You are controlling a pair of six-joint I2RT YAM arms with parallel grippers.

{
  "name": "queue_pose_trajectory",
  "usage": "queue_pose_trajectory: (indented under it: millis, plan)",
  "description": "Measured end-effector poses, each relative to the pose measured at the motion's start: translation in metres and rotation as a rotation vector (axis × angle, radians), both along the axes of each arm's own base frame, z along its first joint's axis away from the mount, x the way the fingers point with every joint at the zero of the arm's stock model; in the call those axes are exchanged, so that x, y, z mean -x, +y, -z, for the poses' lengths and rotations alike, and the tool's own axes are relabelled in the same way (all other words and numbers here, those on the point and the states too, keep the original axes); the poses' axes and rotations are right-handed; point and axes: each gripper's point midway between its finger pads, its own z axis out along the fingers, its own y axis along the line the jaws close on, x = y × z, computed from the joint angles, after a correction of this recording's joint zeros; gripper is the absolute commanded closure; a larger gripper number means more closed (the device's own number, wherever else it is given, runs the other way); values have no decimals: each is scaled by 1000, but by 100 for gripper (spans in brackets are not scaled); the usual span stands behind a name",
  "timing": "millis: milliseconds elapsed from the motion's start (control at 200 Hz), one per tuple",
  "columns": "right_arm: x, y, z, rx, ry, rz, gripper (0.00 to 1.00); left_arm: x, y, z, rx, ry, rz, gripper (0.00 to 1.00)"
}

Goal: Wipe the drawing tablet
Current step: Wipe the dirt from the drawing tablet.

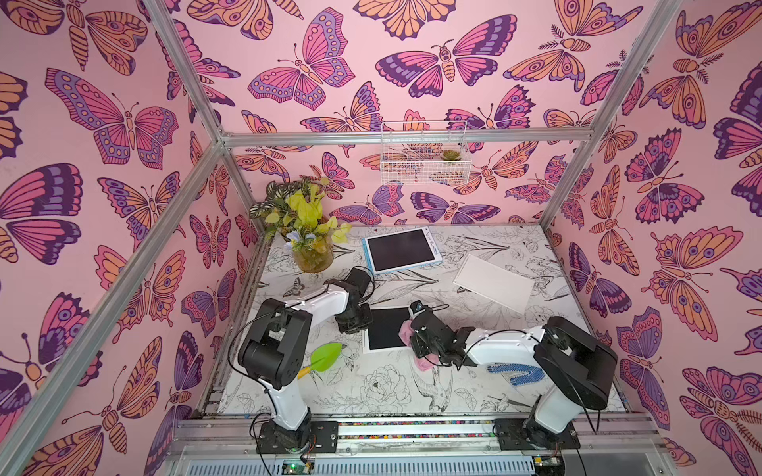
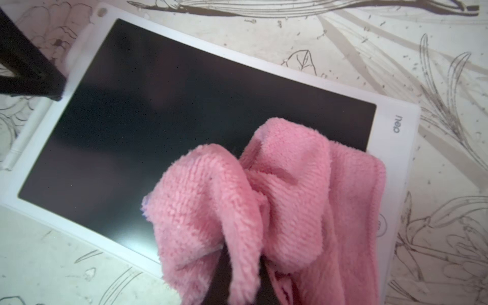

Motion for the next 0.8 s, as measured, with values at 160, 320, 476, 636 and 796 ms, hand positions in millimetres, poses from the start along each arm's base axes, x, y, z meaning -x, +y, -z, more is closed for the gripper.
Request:
queue_pose_trajectory:
  millis: [160,320,476,636,796]
  plan:
    - [-20,-62,-1,-14,4,152,100,0,0,0,0,1,-2,76]
    - [-5,-22,-2,17,-3,43,100,0,0,0,0,1,-2,76]
    - [4,28,-1,-3,14,-50,100,1,0,0,-1,1,-3,76]
    - [-26,-49,-1,-21,27,157,100,1,-1,0,0,1,-3,76]
    - [-11,-55,0,45,10,137,100,1,-1,0,-1,1,-1,76]
